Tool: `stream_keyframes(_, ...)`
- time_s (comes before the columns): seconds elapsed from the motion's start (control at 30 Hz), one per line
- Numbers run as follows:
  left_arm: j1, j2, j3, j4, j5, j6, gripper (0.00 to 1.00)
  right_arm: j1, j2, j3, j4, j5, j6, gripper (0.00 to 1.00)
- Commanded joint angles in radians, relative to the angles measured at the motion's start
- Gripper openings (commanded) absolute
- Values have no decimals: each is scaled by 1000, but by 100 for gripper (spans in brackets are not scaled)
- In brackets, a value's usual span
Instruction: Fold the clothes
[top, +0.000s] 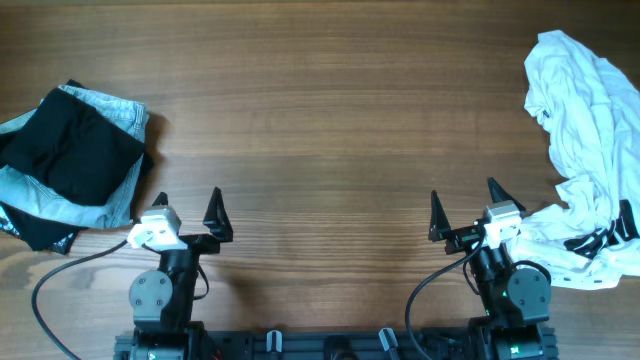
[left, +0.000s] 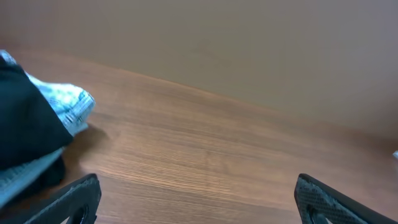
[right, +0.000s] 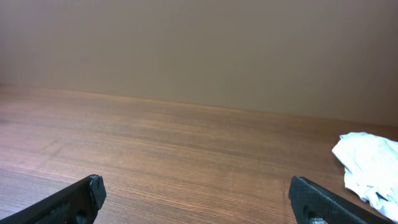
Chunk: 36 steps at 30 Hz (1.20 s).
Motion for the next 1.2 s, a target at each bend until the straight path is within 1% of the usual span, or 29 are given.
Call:
stream_keyframes(0.0,8,0,-6,-2,12,190,100,6,-10,0,5,2,-19,100)
stream_keyframes(0.07,8,-1,-6,-1,12,225,100,6,-10,0,6,2,-19,100)
stream_keyframes(0.2,8,-1,-6,-2,12,227,100,6,-10,-1,5,2,-19,100)
stream_keyframes(0.27,8,-1,-6,-2,31,277,100,6,-10,0,6,2,-19,100)
stream_keyframes(0.47,8,-11,-6,3,94,277,100,6,-10,0,5,2,-19,100)
stream_keyframes(0.57,8,-11,-6,4,95,272,100,6,-10,0,5,2,-19,100)
stream_keyframes(0.63,8,-11,-6,4,95,238,100,6,-10,-1,5,2,-20,100)
stream_keyframes(1.17,8,-11,-6,6,94,239,100,6,-10,-1,6,2,-19,100)
